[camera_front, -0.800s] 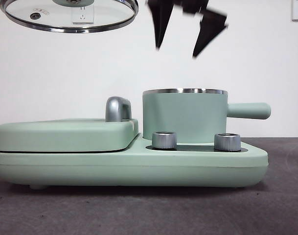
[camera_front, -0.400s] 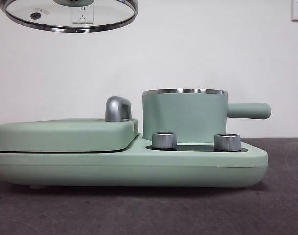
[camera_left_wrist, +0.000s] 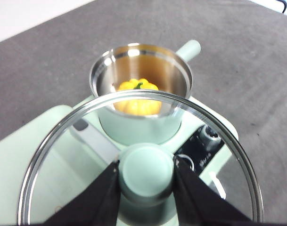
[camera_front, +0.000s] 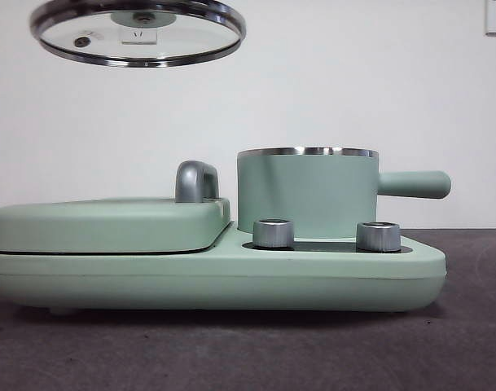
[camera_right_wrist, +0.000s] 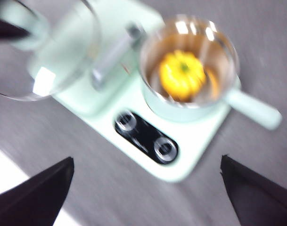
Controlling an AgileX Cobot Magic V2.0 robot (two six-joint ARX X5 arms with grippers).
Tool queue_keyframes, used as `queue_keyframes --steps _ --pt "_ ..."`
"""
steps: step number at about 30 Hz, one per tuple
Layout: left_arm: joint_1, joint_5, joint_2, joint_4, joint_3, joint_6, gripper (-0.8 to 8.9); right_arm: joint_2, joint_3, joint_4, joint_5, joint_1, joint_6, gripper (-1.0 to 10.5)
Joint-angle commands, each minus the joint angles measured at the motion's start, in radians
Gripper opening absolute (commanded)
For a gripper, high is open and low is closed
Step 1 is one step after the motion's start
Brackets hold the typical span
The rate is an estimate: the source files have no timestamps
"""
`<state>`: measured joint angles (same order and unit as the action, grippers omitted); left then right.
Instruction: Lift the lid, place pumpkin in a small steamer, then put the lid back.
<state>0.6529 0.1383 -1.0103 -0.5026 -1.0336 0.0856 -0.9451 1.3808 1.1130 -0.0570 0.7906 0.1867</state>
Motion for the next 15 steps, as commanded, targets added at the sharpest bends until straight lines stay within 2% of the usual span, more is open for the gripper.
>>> queue_keyframes --steps 1,7,15 --pt "0.008 0.007 -0.019 0.066 -0.015 0.003 0.06 0.106 -0.119 -0.091 -0.004 0.043 0.051 4.8" --pt "0.008 0.007 -0.071 0.141 -0.023 -0.010 0.06 0.280 -0.296 -0.177 -0.021 0.078 0.120 4.8" --pt "0.010 0.007 -0.254 0.129 -0.175 -0.027 0.06 0.402 -0.375 -0.178 -0.066 0.078 0.138 4.8"
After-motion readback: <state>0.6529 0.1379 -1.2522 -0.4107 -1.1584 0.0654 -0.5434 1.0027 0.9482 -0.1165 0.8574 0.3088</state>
